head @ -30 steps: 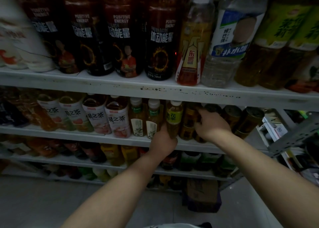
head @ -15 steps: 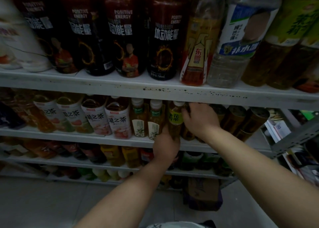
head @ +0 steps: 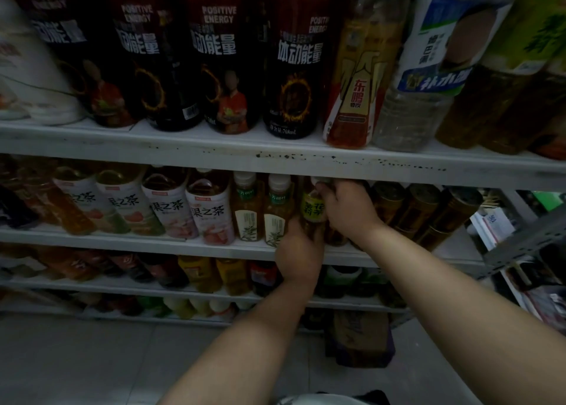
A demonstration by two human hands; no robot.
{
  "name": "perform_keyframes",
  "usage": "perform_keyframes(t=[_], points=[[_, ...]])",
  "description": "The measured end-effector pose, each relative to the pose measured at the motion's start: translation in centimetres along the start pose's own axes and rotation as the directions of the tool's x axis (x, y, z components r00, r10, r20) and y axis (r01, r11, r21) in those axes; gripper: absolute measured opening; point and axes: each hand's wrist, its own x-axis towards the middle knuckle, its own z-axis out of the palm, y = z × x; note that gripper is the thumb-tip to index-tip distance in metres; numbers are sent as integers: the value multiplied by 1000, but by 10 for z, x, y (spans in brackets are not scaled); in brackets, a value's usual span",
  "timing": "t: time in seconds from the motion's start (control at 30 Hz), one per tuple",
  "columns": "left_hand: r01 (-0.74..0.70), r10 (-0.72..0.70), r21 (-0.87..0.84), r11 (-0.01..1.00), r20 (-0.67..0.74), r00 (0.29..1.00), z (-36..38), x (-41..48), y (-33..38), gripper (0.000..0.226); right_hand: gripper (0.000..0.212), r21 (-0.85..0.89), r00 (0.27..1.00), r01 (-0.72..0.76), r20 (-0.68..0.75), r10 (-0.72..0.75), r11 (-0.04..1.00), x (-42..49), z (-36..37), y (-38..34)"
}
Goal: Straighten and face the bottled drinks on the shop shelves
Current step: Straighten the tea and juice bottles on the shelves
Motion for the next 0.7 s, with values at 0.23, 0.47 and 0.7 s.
perform_keyframes(t=[0.23,0.47,0.7], points=[[190,-191,-17,982,-105,976,-29,6,-54,52,30,-17,999,-5,51,5,1000,3,-4,0],[286,-284,97,953,-39,958,-22,16,-50,64,28,10,996,-47,75,46,999,2,-2,-1],[344,-342,41,938,-39,939,-13,15,-44,61,33,72,996,-59,74,53,996,-1,-3,1]])
